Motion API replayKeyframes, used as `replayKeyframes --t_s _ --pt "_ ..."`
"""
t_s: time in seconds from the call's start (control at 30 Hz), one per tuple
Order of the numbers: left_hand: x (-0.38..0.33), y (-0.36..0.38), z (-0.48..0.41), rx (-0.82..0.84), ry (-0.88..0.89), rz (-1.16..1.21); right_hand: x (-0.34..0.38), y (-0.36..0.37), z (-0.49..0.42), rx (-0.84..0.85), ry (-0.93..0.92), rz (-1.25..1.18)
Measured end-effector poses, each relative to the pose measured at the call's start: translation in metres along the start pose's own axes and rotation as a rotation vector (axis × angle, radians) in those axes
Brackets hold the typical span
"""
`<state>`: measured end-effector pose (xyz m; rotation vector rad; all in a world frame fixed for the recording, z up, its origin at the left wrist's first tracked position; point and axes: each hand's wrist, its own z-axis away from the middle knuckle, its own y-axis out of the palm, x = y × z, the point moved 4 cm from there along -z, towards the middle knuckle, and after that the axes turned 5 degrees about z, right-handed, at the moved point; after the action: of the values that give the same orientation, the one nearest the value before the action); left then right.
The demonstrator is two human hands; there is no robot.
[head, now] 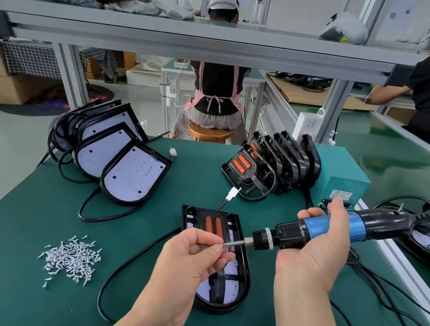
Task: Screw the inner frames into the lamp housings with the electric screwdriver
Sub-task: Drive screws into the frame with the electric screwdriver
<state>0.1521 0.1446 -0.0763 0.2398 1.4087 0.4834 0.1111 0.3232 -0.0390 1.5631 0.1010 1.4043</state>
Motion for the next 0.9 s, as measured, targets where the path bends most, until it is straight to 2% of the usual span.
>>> replayKeyframes --t_s 0.23,0.47,0.7,0.9 --pt "0.001 0.005 0.006 -0.023 0.260 -0.399 0.004 0.006 -0.006 -0.067 0.055 -0.022" --pt "-0.003 0.010 0.017 -0.008 0.711 -0.690 -0.001 0.002 -0.013 -0.079 0.086 0.050" --pt "-0.010 0.013 0.019 0.068 0.857 -0.840 -0.003 0.004 -0.014 -0.042 0.078 0.084" --pt "-0.007 0.010 0.012 0.074 0.830 -0.889 -0.005 0.005 -0.017 -0.064 0.057 0.072"
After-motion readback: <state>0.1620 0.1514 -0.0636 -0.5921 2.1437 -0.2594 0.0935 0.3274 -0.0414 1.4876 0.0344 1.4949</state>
